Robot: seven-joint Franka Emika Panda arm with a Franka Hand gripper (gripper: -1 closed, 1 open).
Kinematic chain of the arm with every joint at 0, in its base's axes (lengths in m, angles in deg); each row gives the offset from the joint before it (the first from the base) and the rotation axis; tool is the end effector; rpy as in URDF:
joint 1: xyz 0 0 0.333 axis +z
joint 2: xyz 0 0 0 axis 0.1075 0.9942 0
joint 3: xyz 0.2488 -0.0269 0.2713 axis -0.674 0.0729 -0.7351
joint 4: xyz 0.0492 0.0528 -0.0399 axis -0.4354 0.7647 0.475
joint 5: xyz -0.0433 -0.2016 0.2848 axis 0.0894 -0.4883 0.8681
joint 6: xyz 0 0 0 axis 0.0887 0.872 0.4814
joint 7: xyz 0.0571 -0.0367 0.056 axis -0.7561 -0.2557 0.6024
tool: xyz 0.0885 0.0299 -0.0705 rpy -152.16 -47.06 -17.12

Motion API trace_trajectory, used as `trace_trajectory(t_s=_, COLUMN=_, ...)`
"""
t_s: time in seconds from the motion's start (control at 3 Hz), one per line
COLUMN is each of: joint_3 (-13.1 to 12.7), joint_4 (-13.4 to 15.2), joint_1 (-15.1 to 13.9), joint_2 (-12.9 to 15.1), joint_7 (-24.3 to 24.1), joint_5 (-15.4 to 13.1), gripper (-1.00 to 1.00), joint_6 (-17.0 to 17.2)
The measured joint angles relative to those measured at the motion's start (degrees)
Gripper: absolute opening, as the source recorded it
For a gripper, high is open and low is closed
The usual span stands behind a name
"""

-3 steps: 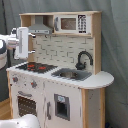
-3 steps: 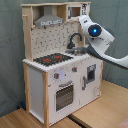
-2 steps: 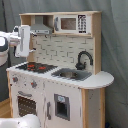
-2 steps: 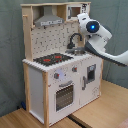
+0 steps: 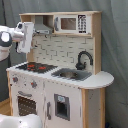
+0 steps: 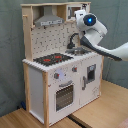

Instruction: Play with the kitchen

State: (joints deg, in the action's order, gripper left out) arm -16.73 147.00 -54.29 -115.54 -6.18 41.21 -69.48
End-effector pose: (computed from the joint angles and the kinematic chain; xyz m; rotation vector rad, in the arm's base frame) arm 0.3314 0.4129 0.6663 1.9072 0.3414 1.0120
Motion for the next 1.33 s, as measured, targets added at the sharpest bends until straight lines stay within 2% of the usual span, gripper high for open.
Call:
trace_trajectory(t_s=0.67, joint_3=-0.99, joint_4=-6.64, joint_1=-5.28, joint_2=5.08, joint_7=-3.54, joint_5=6.69, gripper=1.00, joint_6=0.49)
trace_trajectory(t_s=1.0, joint_3=-1.26, joint_4=-6.76, joint_1=-6.20, joint_2=7.52, joint_7=-5.97, joint_5=10.88, gripper=1.00, joint_6=3.96)
trace_trajectory(t_s=1.33, joint_3=-1.71, joint_4=-5.49, joint_1=-6.10, joint_2=8.25, joint_7=-7.55, joint_5=14.46, gripper=1.00, joint_6=8.02)
